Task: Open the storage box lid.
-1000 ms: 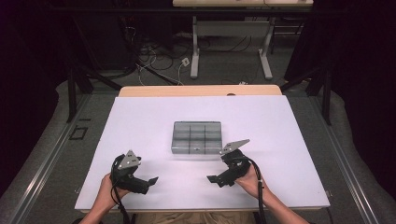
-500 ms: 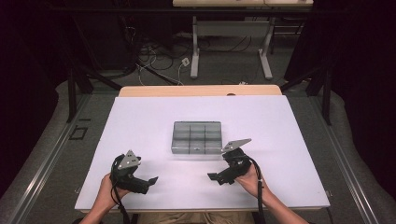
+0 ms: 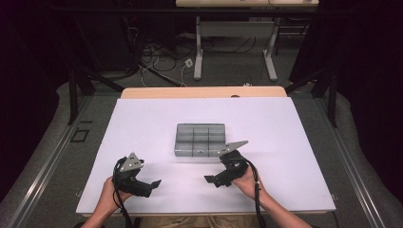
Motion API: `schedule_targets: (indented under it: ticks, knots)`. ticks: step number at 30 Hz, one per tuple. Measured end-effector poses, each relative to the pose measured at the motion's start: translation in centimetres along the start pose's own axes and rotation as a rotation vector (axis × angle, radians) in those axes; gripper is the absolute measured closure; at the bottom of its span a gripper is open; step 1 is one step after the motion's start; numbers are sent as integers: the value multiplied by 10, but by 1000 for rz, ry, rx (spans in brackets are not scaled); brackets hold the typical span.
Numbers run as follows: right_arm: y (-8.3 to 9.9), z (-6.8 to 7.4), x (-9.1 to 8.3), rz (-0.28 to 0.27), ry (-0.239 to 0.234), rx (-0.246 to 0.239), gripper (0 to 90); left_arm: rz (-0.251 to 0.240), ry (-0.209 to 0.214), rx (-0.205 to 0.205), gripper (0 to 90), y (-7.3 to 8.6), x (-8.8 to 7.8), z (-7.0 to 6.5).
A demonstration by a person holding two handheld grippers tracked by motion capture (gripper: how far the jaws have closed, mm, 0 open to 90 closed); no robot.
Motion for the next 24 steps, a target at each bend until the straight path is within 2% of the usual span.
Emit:
schedule_targets:
  ticks: [3,6,7,8,9,14,15,17,18,20,21,24]
  knots:
    - [-3,0,4,0,-6,-8,16,3,-2,2,9,0,0,0]
    - [-7,-1,12,-17,22,-15,152,7,-4,4,9,0,0,0]
    - [-8,-2,13,-16,22,-15,165,23,4,11,9,0,-1,0]
    - [-10,-3,15,-25,39,-13,207,8,-2,3,9,0,1,-1]
    - [-10,-3,15,-25,39,-13,207,8,-2,3,9,0,1,-1]
    - [-14,-9,24,-62,91,-1,460,14,3,10,9,0,1,-1]
    - [-14,-9,24,-62,91,-1,460,9,2,12,9,-1,2,-1]
    - [-14,-10,27,-83,102,9,537,24,17,7,9,-1,1,-1]
    - [-15,-12,29,-73,120,15,602,2,18,1,9,-1,2,-3]
    - [-15,-13,29,-75,118,11,615,0,18,4,9,-2,2,-3]
    - [-16,-14,29,-82,128,19,664,4,16,1,9,-1,1,-4]
    - [-15,-16,32,-86,136,21,710,12,27,13,9,0,-2,-3]
Point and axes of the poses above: each handheld gripper's, and its own axes: x roughly forward along the jaws, y roughly out of its underside, z roughly to its left, the point moved 4 cm from there along x, roughly forward along the jaws, and after that the axes turned 10 degrees about -y, right-handed, at the moved point
